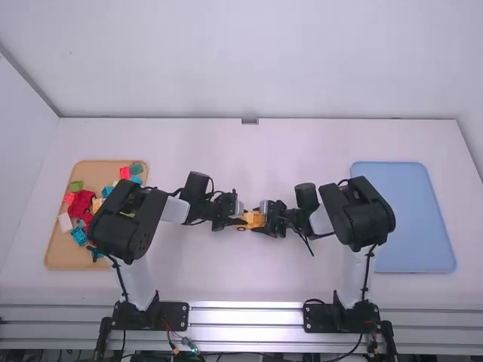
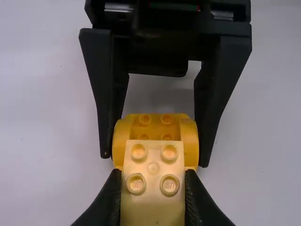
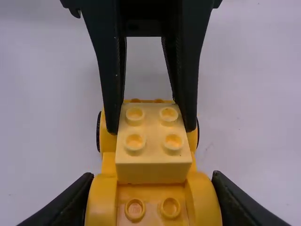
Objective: Assemble lego blocks to make yellow taxi
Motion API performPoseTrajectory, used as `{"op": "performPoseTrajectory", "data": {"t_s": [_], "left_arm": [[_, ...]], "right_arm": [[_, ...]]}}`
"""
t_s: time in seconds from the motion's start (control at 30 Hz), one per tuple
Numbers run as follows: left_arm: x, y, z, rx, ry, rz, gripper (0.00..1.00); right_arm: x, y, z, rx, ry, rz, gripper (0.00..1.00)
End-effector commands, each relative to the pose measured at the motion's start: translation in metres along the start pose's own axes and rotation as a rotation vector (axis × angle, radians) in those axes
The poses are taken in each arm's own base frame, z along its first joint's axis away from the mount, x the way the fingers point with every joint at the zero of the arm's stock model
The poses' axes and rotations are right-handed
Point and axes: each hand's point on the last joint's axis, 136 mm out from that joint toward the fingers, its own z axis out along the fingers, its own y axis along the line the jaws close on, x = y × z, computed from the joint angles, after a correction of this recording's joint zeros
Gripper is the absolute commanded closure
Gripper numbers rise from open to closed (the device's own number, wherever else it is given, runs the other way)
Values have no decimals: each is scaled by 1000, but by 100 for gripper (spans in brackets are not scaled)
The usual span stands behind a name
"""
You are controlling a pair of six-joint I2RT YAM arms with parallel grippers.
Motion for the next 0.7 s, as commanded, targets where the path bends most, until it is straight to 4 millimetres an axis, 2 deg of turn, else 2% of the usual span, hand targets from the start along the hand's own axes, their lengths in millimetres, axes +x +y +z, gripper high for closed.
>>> {"op": "performPoseTrajectory", "data": {"t_s": [0.0, 0.23, 0.43, 0.67], "left_arm": [[16, 5, -1, -38, 70, -8, 95], [13, 5, -1, -36, 65, 5, 93], [2, 11, -12, -67, 72, 14, 90], [13, 9, -14, -82, 152, -15, 93]], "right_arm": [[4, 7, 3, -23, 0, 6, 56], [6, 5, 3, -14, 12, 16, 56], [7, 5, 3, -11, 20, 21, 56], [8, 5, 3, -8, 22, 20, 56]]}}
